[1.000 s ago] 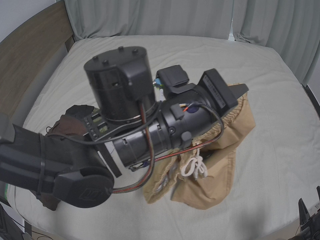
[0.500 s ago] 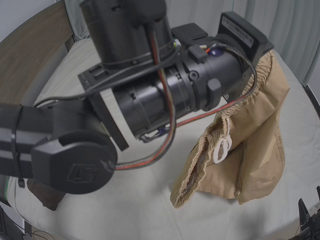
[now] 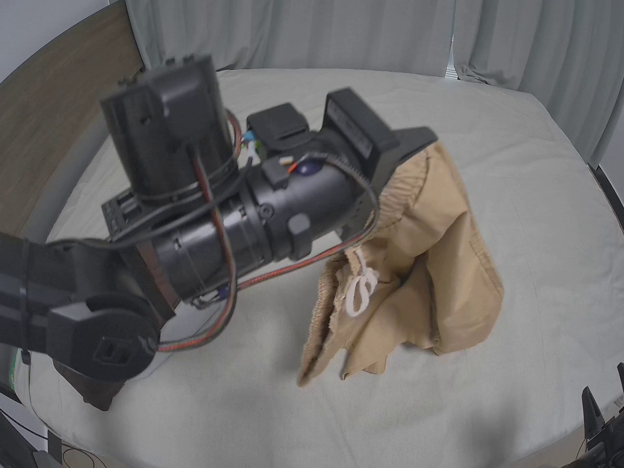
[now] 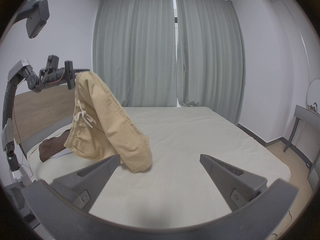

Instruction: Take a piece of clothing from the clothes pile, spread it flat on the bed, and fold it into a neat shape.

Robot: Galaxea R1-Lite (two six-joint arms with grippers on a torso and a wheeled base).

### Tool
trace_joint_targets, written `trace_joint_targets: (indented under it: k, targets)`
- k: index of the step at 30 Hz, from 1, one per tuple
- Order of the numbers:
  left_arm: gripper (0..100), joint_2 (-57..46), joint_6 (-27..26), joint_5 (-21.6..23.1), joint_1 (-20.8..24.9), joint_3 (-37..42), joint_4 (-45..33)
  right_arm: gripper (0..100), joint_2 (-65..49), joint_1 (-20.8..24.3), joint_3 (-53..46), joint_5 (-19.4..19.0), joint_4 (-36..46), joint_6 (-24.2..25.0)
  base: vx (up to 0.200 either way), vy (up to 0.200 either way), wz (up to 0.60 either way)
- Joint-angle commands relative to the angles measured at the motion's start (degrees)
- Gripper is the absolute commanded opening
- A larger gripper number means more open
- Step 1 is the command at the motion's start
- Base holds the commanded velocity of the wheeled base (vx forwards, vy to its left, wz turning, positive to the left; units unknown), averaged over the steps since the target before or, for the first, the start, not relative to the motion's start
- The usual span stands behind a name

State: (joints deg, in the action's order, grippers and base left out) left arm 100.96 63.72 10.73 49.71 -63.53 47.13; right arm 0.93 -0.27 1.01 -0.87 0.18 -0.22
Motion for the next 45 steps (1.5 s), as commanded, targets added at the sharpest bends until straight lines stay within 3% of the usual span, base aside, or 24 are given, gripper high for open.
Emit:
trace_joint_targets:
  k: [1,8,15,17,27,33,45]
  targets:
    - [0,1.87,-3.34,1.93,-5.5,16.24,15.19,100,-0.93,-0.08,-0.92,-0.01,-0.01,-0.04,0.0,0.0,0.0]
    - [0,8.2,-8.26,2.54,-9.37,27.67,34.96,100,-0.93,-0.08,-0.92,-0.01,-0.01,-0.04,0.0,0.0,0.0]
    - [0,9.87,-8.88,2.54,-10.95,29.78,39.62,100,-0.93,-0.08,-0.92,-0.01,-0.01,-0.04,0.0,0.0,0.0]
    - [0,11.01,-9.58,2.54,-13.24,31.18,41.73,100,-0.93,-0.08,-0.92,-0.01,-0.01,-0.04,0.0,0.0,0.0]
    - [0,10.75,-11.86,2.63,-17.55,33.73,41.82,100,-0.93,0.0,-0.92,-0.01,-0.01,-0.04,0.0,0.0,0.0]
    - [0,10.92,-18.02,6.5,-22.47,37.07,41.82,100,-0.93,0.0,-0.92,-0.01,-0.01,-0.04,0.0,0.0,0.0]
    - [0,13.3,-23.29,10.63,-31.96,38.3,41.82,100,-0.93,0.09,-0.92,-0.01,0.08,-0.13,0.0,0.0,0.0]
